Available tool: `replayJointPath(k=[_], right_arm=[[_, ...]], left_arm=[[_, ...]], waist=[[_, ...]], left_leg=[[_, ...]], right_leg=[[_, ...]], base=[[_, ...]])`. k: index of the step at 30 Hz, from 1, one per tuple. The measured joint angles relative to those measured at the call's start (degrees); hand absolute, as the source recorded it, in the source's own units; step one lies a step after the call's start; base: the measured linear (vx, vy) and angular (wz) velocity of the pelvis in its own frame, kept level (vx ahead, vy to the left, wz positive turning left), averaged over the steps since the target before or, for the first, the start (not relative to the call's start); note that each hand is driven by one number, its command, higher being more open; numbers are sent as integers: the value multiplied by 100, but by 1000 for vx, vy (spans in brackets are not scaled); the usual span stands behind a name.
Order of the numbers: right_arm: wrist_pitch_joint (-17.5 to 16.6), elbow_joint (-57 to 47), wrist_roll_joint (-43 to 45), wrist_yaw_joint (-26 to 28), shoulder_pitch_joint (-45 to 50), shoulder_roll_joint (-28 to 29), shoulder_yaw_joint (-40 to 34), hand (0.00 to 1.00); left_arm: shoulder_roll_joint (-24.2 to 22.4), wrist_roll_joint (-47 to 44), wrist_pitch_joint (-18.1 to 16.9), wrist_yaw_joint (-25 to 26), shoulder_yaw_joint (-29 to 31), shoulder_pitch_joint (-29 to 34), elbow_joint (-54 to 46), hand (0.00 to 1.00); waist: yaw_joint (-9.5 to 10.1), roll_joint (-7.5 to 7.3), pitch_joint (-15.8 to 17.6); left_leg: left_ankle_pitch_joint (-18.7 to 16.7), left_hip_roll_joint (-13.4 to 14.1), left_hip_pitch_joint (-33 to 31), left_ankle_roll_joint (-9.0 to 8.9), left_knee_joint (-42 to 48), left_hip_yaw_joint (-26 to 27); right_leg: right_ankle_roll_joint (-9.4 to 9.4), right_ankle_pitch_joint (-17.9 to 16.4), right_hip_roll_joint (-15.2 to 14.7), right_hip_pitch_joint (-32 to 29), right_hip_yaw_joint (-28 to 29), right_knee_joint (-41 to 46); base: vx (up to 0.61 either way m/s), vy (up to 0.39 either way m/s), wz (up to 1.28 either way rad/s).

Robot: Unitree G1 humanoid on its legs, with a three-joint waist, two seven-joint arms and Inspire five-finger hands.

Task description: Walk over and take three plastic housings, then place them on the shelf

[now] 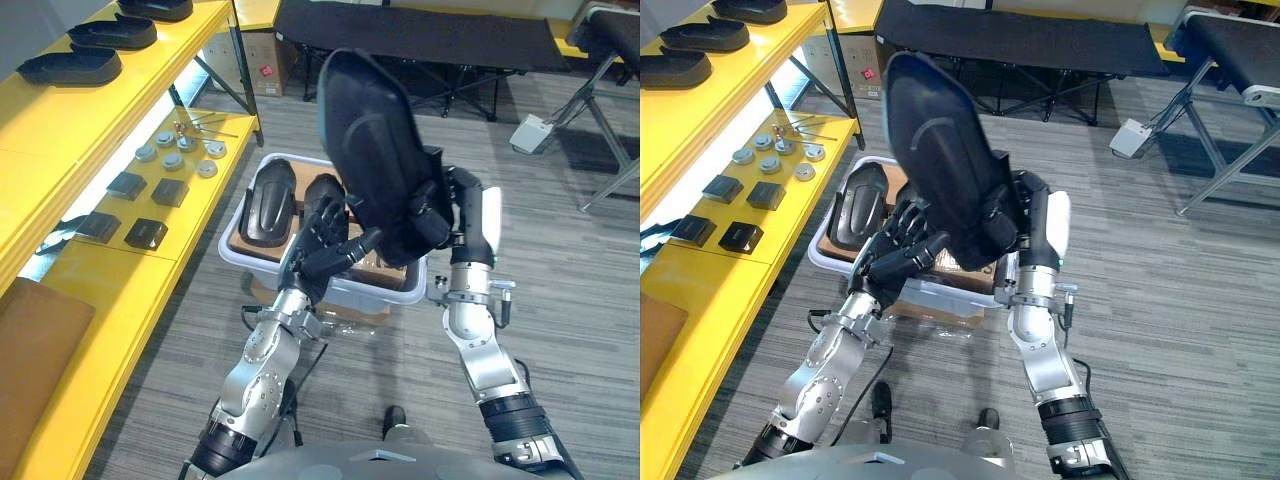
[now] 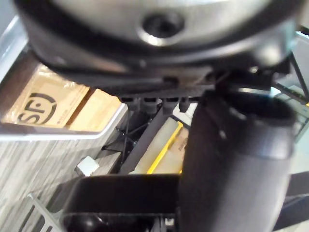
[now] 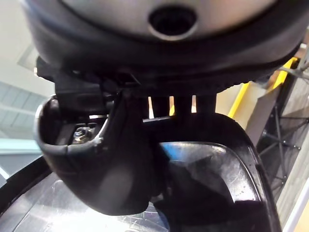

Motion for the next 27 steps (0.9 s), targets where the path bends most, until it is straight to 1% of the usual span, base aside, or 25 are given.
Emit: replayJointPath(k=[2, 4, 8, 9, 12, 17, 21, 23, 27], right_arm=[[0, 0, -3, 90, 2, 101, 110, 0], [0, 1, 0, 137, 4, 177, 295, 0], [0, 46, 67, 203, 31, 315, 410, 0], [0, 49, 107, 200, 90, 362, 415, 0], [-36, 136, 282, 198, 184, 423, 470, 0], [-48, 333, 504, 259, 403, 428, 681, 0], [-65, 444, 556, 325, 520, 453, 985, 0], [-275, 439, 561, 325, 619, 487, 1108, 0], [-418, 438, 606, 324, 629, 490, 1254, 0]], left_arm=[[4, -21, 0, 62, 41, 2, 63, 100], [4, -80, -2, 156, 39, 2, 62, 100], [4, -305, -9, 243, 64, 10, 63, 100], [4, -320, -17, 265, 62, 14, 63, 0], [4, -359, -55, 418, 65, 26, 63, 0], [2, -1207, -183, 361, 85, 64, 62, 0], [-10, -1550, -237, 347, 118, 79, 78, 0], [-1, -1578, -257, 353, 316, 79, 234, 0], [26, -1563, -305, 323, 412, 80, 251, 0]], waist=[[0, -8, -56], [4, -18, -111], [7, -34, -205], [6, -36, -258], [-2, -40, -362], [5, -36, -435], [-8, -70, -504], [-16, -83, -580], [5, -122, -665]], left_leg=[[27, 0, 0, 37, 1, 13], [43, -7, 9, 40, 2, 26], [44, -13, 13, 41, 2, 27], [44, -13, 15, 41, 1, 27], [43, -10, 21, 40, 0, 30], [2, -1, 57, -16, -2, 39], [-5, 4, 55, -22, -2, 51], [-10, 5, 53, -26, -2, 56], [-12, 1, 31, -30, -1, 48]], right_leg=[[-4, 12, 0, -1, 5, -13], [-6, 49, -1, 24, 6, -58], [-4, 60, -3, 40, 3, -89], [-5, 60, -3, 44, -2, -89], [-10, 56, -2, 44, -2, -91], [-55, 27, 6, 46, 0, -97], [-57, 28, 8, 39, -1, -108], [-58, 28, 10, 39, 0, -120], [-62, 31, 11, 36, -8, -139]], base=[[0, 0, 0], [0, 0, 0], [0, 0, 0], [0, 0, 0], [-11, 3, -1], [-37, 8, -1], [-9, 3, 0], [0, 0, 0], [0, 0, 0]])
